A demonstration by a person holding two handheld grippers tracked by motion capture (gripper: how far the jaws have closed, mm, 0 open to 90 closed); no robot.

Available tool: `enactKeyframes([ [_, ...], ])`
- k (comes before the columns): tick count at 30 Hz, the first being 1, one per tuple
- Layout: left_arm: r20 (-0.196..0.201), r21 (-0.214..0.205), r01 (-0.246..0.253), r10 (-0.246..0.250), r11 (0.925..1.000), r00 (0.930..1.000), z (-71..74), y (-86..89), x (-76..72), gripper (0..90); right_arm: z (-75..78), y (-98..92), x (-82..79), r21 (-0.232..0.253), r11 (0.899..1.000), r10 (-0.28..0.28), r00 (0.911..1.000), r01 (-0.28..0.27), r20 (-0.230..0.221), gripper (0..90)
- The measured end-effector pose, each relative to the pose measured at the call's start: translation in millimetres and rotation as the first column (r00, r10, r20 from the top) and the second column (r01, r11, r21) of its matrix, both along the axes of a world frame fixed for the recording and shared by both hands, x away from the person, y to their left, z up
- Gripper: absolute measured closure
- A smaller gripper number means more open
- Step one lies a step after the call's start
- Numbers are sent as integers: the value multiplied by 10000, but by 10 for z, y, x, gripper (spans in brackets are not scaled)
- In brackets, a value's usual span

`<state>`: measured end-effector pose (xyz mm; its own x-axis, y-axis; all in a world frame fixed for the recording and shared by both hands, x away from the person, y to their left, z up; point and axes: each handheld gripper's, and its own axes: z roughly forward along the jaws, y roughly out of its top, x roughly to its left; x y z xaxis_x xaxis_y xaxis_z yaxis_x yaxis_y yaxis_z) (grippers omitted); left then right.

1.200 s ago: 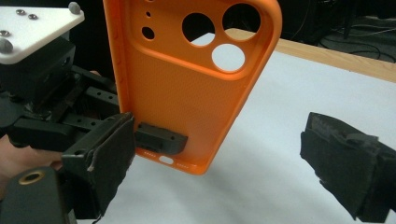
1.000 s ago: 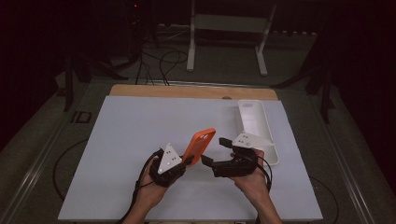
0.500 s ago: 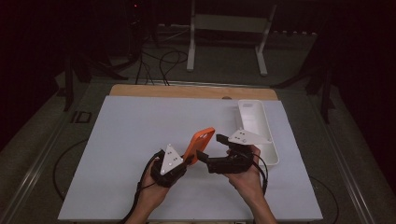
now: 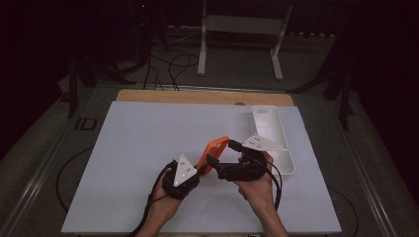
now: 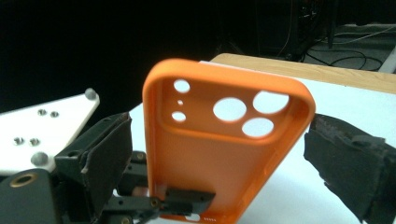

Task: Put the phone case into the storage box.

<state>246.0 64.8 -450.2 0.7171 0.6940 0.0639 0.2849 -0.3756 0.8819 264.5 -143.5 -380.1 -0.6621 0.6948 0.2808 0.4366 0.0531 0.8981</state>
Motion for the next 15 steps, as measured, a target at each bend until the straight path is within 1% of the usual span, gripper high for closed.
enactKeyframes([
  [1,29,38,-6,6,10000,10000,-3,-5,-2,859,-5,10,1,35,10000,-75,9999,75,-80,78],
  [4,26,52,-28,28,10000,10000,-10,-14,-5,859,-8,10,4,80,9999,-137,9998,138,-132,78],
  [6,37,58,-59,58,10000,10000,-19,-29,-11,859,-7,18,14,210,9995,-239,9994,244,-238,79],
  [12,113,153,-66,64,9999,9999,-33,-69,-35,859,1,37,33,234,9983,-525,9980,533,-360,83],
  [15,153,236,-10,7,9997,9999,-47,-106,-55,858,0,47,40,336,9966,-737,9962,753,-470,117],
])
